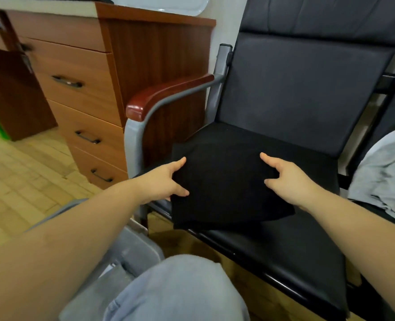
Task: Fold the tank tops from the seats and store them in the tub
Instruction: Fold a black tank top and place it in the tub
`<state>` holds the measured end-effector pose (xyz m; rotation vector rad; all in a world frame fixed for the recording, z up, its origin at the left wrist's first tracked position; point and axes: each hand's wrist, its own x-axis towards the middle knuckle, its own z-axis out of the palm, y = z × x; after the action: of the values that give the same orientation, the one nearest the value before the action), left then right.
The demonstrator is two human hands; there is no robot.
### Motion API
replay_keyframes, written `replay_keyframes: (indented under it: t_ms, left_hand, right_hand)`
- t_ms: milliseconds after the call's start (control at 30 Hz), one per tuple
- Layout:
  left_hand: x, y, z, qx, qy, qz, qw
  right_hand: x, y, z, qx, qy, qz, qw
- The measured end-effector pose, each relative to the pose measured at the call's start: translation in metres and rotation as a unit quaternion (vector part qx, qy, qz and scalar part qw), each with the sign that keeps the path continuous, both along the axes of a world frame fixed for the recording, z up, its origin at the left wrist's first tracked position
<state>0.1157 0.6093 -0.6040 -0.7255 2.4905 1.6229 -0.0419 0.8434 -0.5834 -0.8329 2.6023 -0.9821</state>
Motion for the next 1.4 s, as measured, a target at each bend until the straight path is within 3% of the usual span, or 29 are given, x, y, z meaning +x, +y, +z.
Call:
replay_keyframes:
  t_ms: [433, 767, 967, 1400]
  left_hand:
    - [0.112, -0.069, -0.016, 0.047, 0.057, 0.114, 0.991]
    - [0.214, -0.109, -0.009, 0.003, 0.034, 0.203, 0.979]
    - [0.266, -0.118, -0.003, -0.048, 0.005, 0.235, 0.971]
    - [0.340, -0.106, -0.024, -0.052, -0.031, 0.320, 0.946]
  right_hand:
    - [0.061, -0.121, -0.006, 0.092, 0.050, 0.153, 0.983]
    - [0.144, -0.220, -0.004, 0.102, 0.092, 0.283, 0.949]
    - [0.191, -0.247, -0.006, 0.105, 0.103, 0.316, 0.937]
    - [0.284, -0.279, -0.037, 0.104, 0.076, 0.359, 0.924]
